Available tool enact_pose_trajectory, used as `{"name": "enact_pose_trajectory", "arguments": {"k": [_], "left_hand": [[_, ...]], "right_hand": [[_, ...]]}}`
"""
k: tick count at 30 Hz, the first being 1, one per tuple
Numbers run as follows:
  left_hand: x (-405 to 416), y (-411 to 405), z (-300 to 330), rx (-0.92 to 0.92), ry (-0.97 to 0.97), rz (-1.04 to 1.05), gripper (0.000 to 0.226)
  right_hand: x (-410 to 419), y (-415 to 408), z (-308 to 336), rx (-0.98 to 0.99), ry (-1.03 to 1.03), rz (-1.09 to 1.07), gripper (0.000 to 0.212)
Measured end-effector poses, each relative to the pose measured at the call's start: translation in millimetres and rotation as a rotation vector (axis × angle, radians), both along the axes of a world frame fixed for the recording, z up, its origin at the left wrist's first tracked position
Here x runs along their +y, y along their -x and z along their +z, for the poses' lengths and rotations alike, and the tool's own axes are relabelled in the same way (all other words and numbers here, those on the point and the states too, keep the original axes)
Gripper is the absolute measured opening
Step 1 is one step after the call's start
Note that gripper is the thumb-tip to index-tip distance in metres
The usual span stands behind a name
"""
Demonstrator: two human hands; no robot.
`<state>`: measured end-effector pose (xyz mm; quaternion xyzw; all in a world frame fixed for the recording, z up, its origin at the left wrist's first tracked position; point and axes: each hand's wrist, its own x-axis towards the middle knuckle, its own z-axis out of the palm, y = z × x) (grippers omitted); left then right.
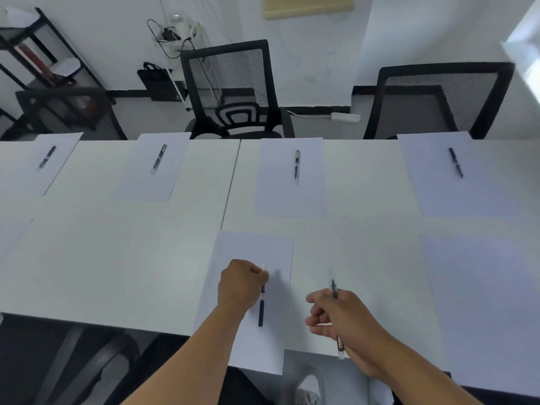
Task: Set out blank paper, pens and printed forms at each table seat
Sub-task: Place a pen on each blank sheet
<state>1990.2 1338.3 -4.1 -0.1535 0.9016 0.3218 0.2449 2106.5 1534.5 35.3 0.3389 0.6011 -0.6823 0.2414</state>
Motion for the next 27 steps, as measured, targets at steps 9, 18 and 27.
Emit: {"name": "enact_pose_trajectory", "arguments": {"k": [9, 18, 27], "left_hand": [[4, 3, -19, 0.013, 0.093, -0.036, 0.042], [4, 2, -32, 0.019, 0.095, -0.056, 0.037], [12, -2, -18, 0.028, 0.111, -0.042, 0.025]], "right_hand": [[6, -4, -8, -0.039, 0.011, -0.031, 0.021], [11, -9, -14, -0.034, 0.027, -0.048, 0.022], [23, -21, -6, -0.007, 0.033, -0.066, 0.023]]}}
